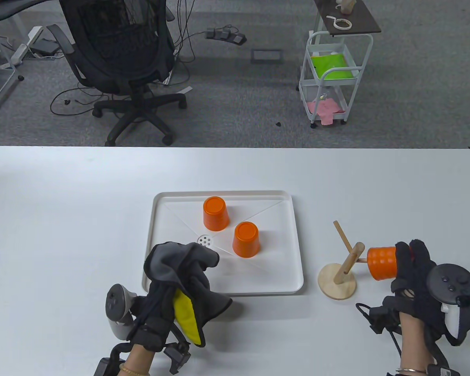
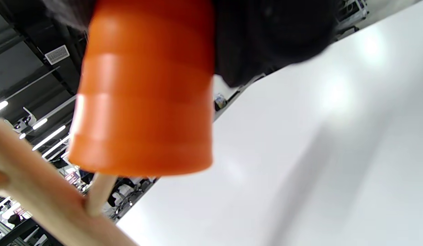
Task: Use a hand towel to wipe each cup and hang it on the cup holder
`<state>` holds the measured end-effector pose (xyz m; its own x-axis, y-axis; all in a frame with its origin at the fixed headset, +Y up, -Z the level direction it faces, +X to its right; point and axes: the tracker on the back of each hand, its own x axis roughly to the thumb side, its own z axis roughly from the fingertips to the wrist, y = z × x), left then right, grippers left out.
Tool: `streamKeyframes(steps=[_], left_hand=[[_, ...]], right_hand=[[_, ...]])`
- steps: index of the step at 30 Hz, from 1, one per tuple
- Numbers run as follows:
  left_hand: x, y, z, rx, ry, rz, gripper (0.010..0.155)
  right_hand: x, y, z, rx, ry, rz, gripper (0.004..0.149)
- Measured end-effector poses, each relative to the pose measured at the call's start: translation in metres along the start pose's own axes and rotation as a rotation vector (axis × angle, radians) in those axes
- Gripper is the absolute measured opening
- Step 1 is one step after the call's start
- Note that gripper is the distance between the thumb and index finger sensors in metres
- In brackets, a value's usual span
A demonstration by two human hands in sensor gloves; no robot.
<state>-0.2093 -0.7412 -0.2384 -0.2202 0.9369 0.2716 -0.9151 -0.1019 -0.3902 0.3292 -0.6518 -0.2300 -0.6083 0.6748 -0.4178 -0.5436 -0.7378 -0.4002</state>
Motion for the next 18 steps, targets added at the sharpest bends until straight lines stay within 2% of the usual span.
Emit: streamKeyframes(steps=[9,18], left_hand=[[0.0,0.0,0.0,-0.004,-0.001,-0.001,0.065],[-0.001,-0.001,0.0,-0.005,0.0,0.0,0.065]], right_hand=[[-0.006,0.018,-0.003,0.051,0.024,-0.043,0.07],[-0.013,0.025,-0.004,0.069,0.052,-0.057,0.07]])
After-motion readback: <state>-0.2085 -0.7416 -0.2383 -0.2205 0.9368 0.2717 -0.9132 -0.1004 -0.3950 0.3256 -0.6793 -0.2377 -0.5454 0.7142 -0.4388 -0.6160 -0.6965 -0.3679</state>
